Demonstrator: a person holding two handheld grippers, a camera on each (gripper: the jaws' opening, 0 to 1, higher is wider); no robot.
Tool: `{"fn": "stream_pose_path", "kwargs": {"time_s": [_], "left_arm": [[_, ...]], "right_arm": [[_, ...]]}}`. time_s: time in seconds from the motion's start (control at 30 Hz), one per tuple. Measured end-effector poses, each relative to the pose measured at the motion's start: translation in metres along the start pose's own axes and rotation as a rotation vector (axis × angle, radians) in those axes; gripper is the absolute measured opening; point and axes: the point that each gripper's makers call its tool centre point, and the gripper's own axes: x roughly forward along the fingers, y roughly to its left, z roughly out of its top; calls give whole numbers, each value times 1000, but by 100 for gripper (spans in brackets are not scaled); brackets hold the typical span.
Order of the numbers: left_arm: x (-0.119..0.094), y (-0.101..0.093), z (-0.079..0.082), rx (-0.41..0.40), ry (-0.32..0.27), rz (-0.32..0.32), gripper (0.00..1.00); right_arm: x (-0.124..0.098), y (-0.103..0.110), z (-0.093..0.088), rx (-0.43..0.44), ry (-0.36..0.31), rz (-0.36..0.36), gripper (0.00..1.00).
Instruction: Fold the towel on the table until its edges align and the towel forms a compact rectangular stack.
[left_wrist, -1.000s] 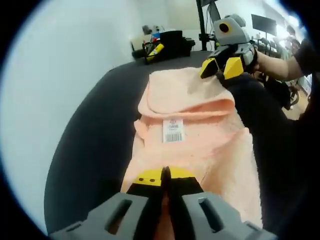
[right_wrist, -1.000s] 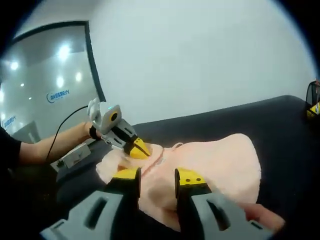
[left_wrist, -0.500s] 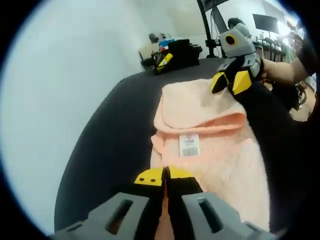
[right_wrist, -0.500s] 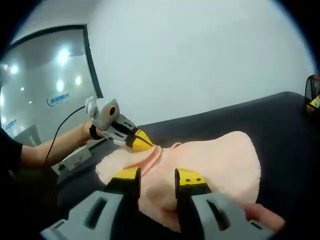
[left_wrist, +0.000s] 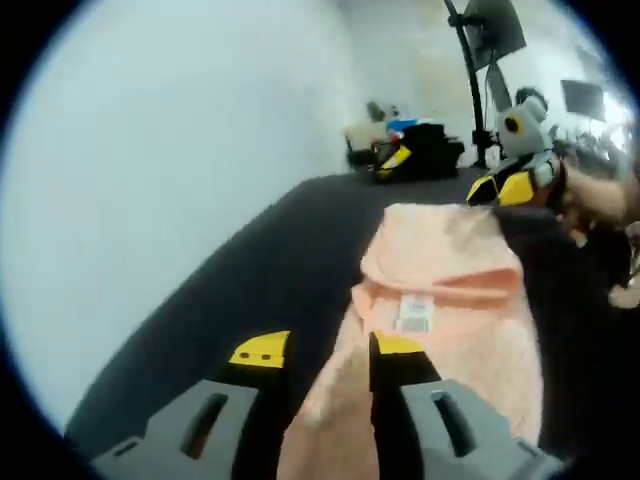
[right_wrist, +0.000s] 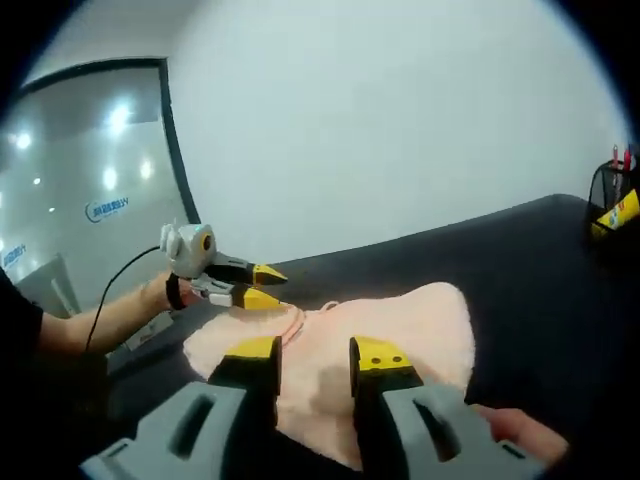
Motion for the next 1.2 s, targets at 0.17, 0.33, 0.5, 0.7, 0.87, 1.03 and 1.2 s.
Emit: {"fn": "stream_pose_path", "kwargs": {"time_s": [0.17, 0.33, 0.5, 0.7, 0.87, 1.03, 1.2], "left_arm": [[-53, 30, -9, -399, -57, 176, 26], [-92, 30, -48, -415, 43, 189, 30], [-113, -4, -91, -747, 158, 17, 32], [-115, -19, -87, -1026, 56, -147, 29], [-97, -15, -97, -1169, 73, -212, 27], [-76, -19, -106, -1224, 115, -200, 13], [-80, -21, -100, -1095, 104, -213, 8]], "right_arm": [[-27, -51, 28, 189, -51, -110, 26], [-36, -93, 20, 204, 68, -197, 27], [-22, -99, -19, 302, 254, -202, 33], [-3, -91, -37, 360, 303, -189, 32], [4, -83, -52, 470, 336, -190, 29], [8, -94, -57, 537, 341, -224, 5], [8, -85, -44, 499, 316, -219, 3]]}}
